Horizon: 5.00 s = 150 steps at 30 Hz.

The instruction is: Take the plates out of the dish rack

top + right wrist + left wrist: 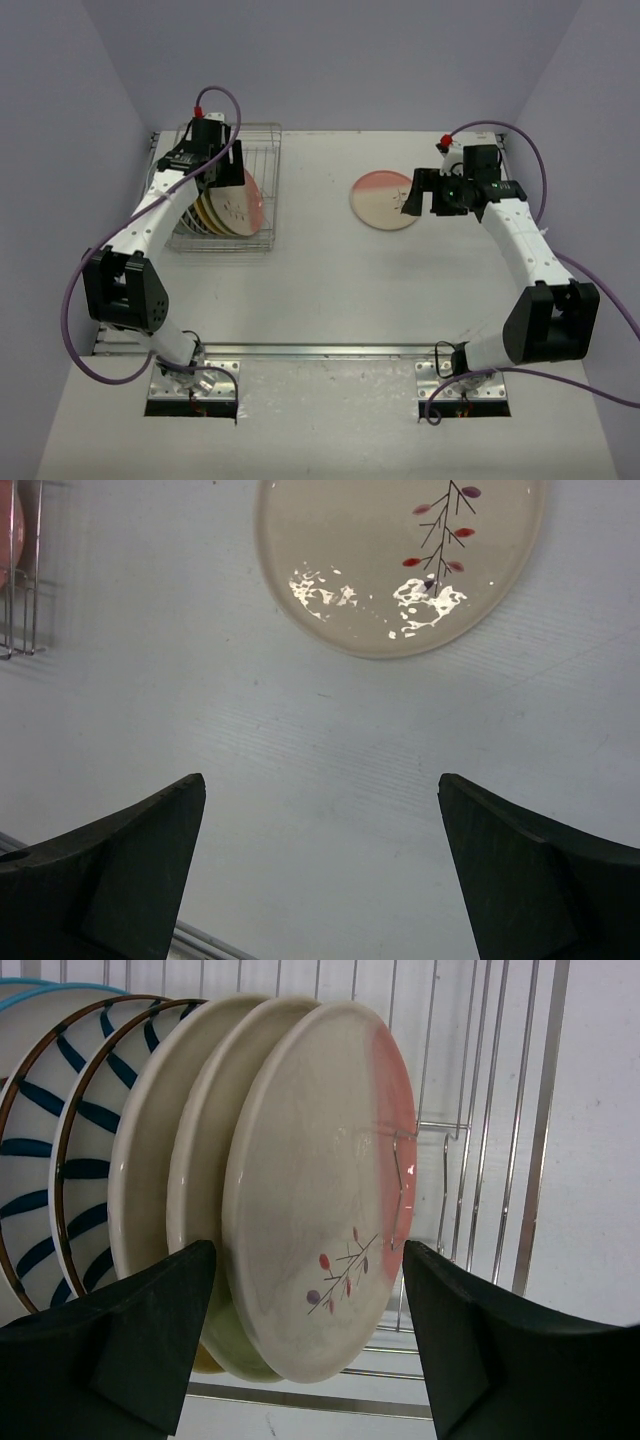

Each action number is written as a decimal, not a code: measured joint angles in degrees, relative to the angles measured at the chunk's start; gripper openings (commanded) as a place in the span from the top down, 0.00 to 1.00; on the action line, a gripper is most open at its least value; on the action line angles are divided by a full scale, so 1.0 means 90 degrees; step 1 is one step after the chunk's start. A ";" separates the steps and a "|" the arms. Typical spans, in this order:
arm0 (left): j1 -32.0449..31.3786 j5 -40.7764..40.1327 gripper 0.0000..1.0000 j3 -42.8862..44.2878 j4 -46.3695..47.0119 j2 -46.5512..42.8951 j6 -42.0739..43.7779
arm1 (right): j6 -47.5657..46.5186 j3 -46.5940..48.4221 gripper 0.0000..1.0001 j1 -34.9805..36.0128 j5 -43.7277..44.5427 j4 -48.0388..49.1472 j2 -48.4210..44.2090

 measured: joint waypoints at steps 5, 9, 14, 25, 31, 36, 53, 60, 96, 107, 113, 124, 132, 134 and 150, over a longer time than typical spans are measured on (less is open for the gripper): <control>0.0046 0.0107 0.26 0.0063 -0.0024 0.0162 0.0004 | 0.0007 -0.0054 0.01 0.0000 -0.0025 0.0010 -0.0005; 0.0076 0.0183 0.26 0.0088 -0.0022 0.0263 0.0003 | 0.0007 -0.0059 0.01 0.0002 -0.0030 0.0031 -0.0005; 0.0105 0.0394 0.28 0.0092 0.0000 0.0363 0.0002 | 0.0024 -0.0078 0.01 0.0002 -0.0062 0.0054 -0.0005; 0.0293 0.1544 0.59 0.0117 0.0070 0.0399 -0.0061 | 0.0063 -0.0225 0.01 0.0002 -0.0229 0.0092 -0.0005; 0.0284 0.2040 0.64 0.0089 0.0127 0.0399 -0.0132 | 0.0088 -0.0263 0.01 0.0002 -0.0353 0.0098 -0.0005; 0.0284 0.2231 0.64 0.0078 0.0157 0.0441 -0.0143 | 0.0126 -0.0277 0.01 0.0002 -0.0424 0.0107 -0.0005; 0.0280 0.1959 1.00 -0.0051 0.0139 0.0836 -0.0192 | 0.0252 -0.0349 0.01 0.0002 -0.0586 0.0133 -0.0005; 0.0270 0.1710 1.00 -0.0053 0.0084 0.0800 -0.0211 | 0.0305 -0.0393 0.01 0.0002 -0.0671 0.0141 -0.0005; -0.0008 0.7771 1.00 -0.0681 0.1174 -0.1520 -0.1738 | 0.2297 -0.1448 0.09 0.0353 -0.3991 0.3498 -0.1511; -0.0369 0.8621 1.00 -0.1652 0.2062 -0.1475 -0.2212 | 0.2717 -0.1237 0.23 0.1593 -0.4028 0.4082 -0.0377; -0.0395 0.8736 0.76 -0.1790 0.2260 -0.1473 -0.2278 | 0.3149 -0.1101 0.94 0.1856 -0.4337 0.4433 0.0018; -0.0304 0.8341 0.00 -0.1643 0.2074 -0.1471 -0.1983 | 0.3257 -0.1161 1.00 0.1635 -0.4639 0.4283 0.0027; 0.0096 0.6994 0.00 -0.0933 0.1324 -0.1555 -0.1377 | 0.3769 -0.1736 1.00 -0.0087 -0.4853 0.4332 0.0083; 0.0158 0.6551 0.00 -0.0769 0.1164 -0.1647 -0.1267 | 0.3878 -0.1818 1.00 -0.0622 -0.4758 0.4335 0.0231; 0.0161 0.4795 0.00 -0.0412 0.0650 -0.2218 -0.0704 | 0.3027 -0.0830 1.00 -0.1497 -0.3665 0.3298 0.2488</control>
